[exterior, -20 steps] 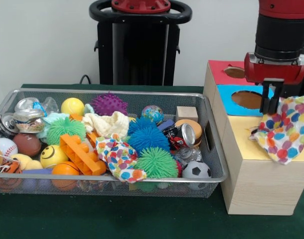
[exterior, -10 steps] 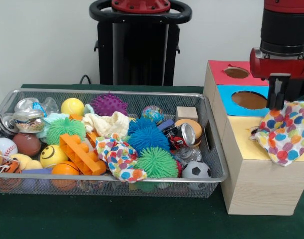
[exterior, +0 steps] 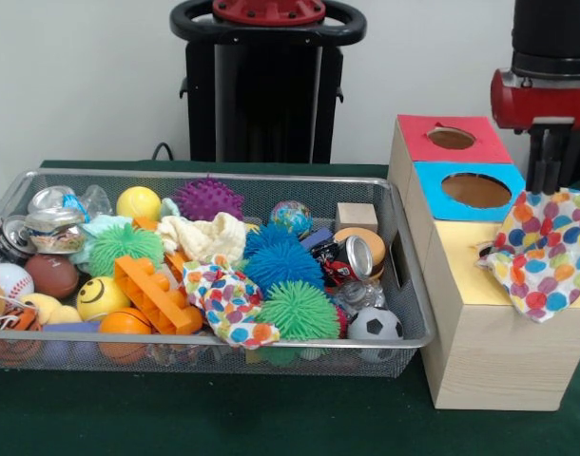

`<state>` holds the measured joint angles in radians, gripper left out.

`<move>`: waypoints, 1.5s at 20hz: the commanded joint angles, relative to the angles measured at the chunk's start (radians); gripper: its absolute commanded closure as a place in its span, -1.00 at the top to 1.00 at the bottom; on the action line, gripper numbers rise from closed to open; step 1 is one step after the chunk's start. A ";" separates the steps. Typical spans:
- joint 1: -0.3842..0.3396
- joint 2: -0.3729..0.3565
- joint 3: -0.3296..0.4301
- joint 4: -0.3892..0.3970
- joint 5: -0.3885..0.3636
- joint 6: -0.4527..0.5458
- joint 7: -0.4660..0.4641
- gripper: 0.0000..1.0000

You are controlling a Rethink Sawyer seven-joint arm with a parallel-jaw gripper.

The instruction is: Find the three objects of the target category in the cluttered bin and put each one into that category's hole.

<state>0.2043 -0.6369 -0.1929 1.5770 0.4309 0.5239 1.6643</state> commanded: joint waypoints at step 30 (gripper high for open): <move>-0.010 0.062 0.114 0.015 0.106 -0.201 0.250 -1.00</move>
<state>0.2197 -0.6495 -0.1789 1.5769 0.5024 0.3929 1.6648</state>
